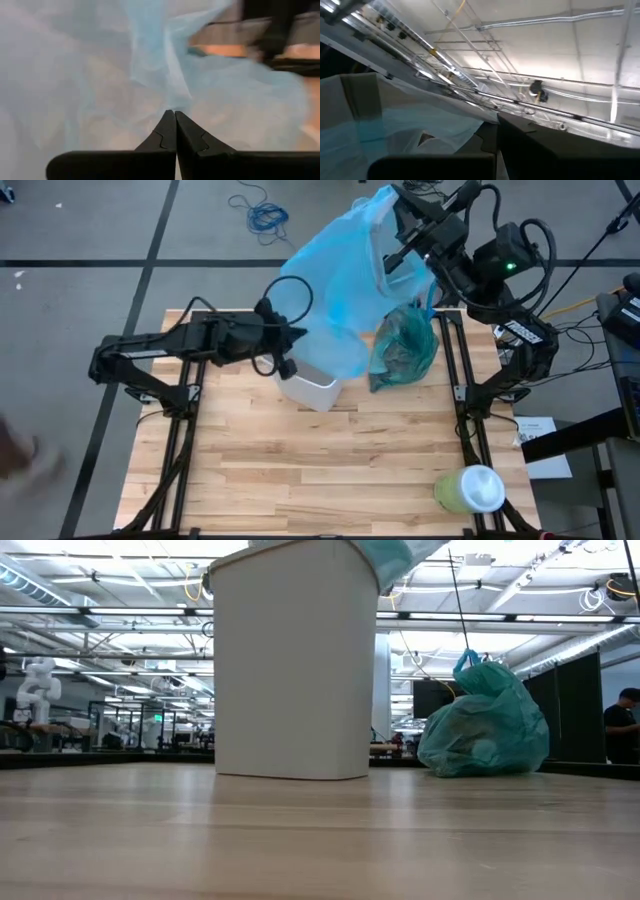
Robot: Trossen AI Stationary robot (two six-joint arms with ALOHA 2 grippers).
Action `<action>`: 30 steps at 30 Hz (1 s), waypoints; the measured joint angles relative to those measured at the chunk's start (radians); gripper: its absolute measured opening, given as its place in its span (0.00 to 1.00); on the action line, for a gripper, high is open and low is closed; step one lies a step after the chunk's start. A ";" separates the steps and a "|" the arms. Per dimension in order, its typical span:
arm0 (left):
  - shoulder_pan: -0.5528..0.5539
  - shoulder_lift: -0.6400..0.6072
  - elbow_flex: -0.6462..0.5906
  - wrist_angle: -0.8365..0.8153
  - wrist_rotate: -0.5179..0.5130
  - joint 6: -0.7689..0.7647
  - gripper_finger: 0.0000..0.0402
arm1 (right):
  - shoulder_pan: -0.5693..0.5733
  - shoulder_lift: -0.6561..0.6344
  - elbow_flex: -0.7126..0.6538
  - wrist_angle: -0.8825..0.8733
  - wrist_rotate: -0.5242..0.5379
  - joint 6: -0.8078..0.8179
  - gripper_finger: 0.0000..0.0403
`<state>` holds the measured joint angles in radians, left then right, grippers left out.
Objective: Place trash/remove bag and relplace
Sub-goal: Insert a new trash bag into the trash bin
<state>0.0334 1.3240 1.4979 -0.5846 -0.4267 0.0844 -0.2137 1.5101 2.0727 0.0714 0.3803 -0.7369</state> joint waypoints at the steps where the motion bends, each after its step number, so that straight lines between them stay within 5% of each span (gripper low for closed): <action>1: -0.008 -0.002 0.000 0.003 0.027 -0.001 0.00 | 0.004 0.000 0.000 -0.013 -0.016 0.022 0.00; 8: -0.076 0.023 0.000 0.076 0.084 0.007 0.00 | 0.043 0.020 0.000 0.001 -0.074 0.145 0.00; 19: -0.095 0.139 0.000 0.138 0.193 0.026 0.00 | 0.051 0.076 0.000 0.182 -0.074 0.107 0.00; 30: -0.085 0.182 0.000 -0.054 -0.168 -0.050 0.00 | 0.055 0.069 0.043 0.142 -0.076 0.112 0.00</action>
<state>-0.0518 1.5061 1.4975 -0.6388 -0.5943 0.0339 -0.1589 1.5794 2.1157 0.2131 0.3039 -0.6249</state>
